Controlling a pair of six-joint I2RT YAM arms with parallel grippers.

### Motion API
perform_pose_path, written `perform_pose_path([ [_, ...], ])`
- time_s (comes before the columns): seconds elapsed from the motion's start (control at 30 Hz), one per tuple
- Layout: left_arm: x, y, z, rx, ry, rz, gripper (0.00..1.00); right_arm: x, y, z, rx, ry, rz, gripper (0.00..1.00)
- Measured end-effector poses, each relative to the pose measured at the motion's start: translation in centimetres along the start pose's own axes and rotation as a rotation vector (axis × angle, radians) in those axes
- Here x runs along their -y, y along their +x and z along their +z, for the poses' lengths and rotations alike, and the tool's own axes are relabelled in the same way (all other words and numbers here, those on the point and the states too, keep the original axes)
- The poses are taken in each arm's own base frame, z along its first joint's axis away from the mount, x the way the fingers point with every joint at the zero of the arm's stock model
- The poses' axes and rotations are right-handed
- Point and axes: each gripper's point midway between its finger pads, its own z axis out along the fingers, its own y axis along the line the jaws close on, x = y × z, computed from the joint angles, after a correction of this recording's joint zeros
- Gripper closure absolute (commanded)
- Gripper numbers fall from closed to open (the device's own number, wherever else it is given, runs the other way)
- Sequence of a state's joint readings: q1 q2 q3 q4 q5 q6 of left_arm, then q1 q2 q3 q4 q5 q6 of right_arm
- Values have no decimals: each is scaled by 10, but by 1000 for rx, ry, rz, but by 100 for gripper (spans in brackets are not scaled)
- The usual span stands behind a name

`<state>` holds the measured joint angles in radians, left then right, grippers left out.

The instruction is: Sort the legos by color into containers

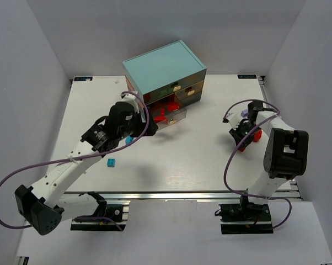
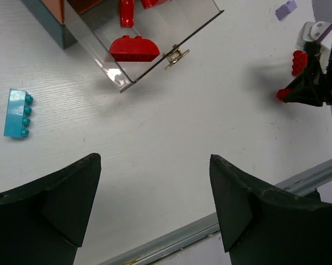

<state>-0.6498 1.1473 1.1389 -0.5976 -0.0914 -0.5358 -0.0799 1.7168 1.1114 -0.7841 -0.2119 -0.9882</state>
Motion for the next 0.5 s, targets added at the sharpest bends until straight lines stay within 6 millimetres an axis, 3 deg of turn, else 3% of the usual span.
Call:
perform_pose_path([
  [0.1, -7, 4, -3, 8, -23, -14, 9, 1, -11, -7, 24, -9, -25, 94],
  [0.2, -17, 12, -7, 18, -51, -36, 7, 0, -46, -26, 102, -30, -63, 99],
  [0.37, -37, 28, -9, 24, -119, -85, 7, -10, -167, -90, 365, -21, -212, 98],
  [0.4, -41, 31, -8, 21, -133, -93, 7, -19, -199, -107, 435, -21, -252, 97],
  [0.5, -52, 43, -5, 1, -180, -113, 7, -48, -268, -146, 596, -48, -322, 96],
])
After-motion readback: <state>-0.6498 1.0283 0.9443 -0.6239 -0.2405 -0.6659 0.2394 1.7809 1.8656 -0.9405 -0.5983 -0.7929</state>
